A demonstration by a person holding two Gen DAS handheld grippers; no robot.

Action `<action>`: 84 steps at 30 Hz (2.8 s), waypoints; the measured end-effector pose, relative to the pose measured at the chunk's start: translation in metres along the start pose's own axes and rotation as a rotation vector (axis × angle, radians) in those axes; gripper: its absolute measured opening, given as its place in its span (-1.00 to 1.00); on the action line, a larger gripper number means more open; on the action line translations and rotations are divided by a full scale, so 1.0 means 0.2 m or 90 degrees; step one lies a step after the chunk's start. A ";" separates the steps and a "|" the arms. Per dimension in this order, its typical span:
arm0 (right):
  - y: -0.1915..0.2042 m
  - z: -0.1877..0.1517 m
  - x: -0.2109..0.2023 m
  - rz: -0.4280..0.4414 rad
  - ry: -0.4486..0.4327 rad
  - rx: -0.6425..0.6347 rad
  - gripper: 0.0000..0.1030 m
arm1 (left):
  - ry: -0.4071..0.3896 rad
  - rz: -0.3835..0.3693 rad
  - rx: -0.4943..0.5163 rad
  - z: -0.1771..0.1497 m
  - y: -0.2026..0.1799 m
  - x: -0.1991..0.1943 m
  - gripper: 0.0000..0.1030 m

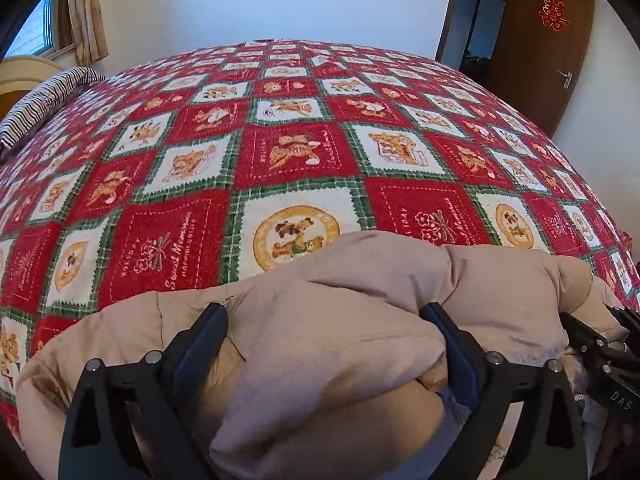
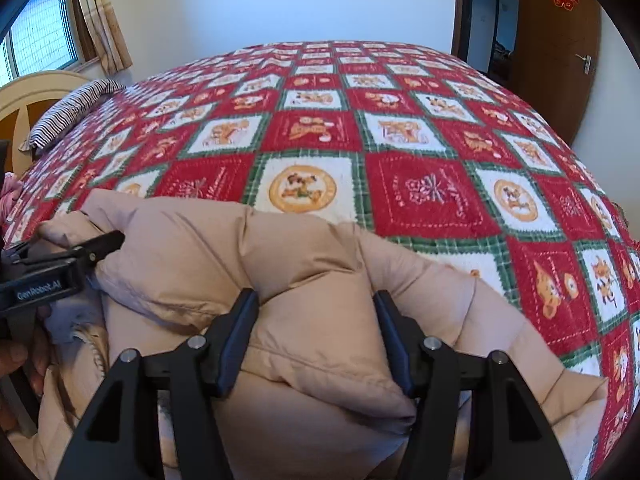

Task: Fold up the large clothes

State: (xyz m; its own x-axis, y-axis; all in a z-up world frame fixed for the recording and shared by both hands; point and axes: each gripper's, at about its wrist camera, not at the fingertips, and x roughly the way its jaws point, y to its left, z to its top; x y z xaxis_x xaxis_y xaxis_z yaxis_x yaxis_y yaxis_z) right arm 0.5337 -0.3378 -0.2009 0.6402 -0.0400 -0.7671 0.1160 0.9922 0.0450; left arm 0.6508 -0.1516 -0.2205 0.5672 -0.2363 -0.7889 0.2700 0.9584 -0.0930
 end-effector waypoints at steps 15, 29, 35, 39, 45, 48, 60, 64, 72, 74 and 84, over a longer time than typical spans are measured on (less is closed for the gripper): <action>0.03 -0.02 0.04 -0.026 0.004 -0.021 0.30 | 0.003 0.017 0.005 -0.01 -0.02 0.00 0.98; -0.06 0.06 -0.24 -0.009 -0.098 0.037 0.30 | -0.072 -0.043 0.005 0.17 -0.20 -0.27 0.98; -0.10 0.01 -0.05 -0.011 -0.017 0.030 -0.12 | 0.001 -0.020 -0.023 0.02 -0.15 -0.01 0.98; -0.12 -0.01 -0.02 0.003 -0.009 0.037 -0.11 | -0.008 -0.007 -0.009 -0.02 -0.17 -0.01 0.98; -0.08 -0.02 0.00 -0.022 -0.009 0.016 -0.10 | -0.005 0.028 0.016 -0.04 -0.21 0.01 0.98; -0.06 -0.02 0.01 -0.034 -0.007 0.007 -0.09 | -0.006 0.035 0.019 -0.04 -0.21 0.02 0.98; -0.02 -0.03 0.02 -0.064 -0.005 -0.016 -0.08 | 0.000 0.063 0.036 -0.04 -0.24 0.05 0.98; -0.02 -0.03 0.03 -0.070 -0.004 -0.020 -0.07 | 0.000 0.070 0.041 -0.05 -0.25 0.05 0.99; 0.02 -0.02 0.04 -0.088 0.002 -0.039 -0.04 | 0.031 0.080 0.053 0.01 -0.26 0.04 0.98; 0.00 0.00 0.02 -0.073 0.013 -0.039 0.00 | 0.014 0.068 0.035 0.07 -0.23 -0.11 0.98; -0.29 -0.36 -0.67 0.003 -0.021 0.074 0.43 | -0.091 0.015 0.076 -0.37 0.14 -1.04 0.98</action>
State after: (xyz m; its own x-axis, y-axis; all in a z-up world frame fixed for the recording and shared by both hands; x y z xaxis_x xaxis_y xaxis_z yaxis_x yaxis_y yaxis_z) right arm 0.3867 -0.3808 -0.1463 0.6650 -0.0406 -0.7457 0.1988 0.9721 0.1243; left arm 0.4830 -0.0632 -0.1037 0.6766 -0.2420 -0.6954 0.3408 0.9401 0.0045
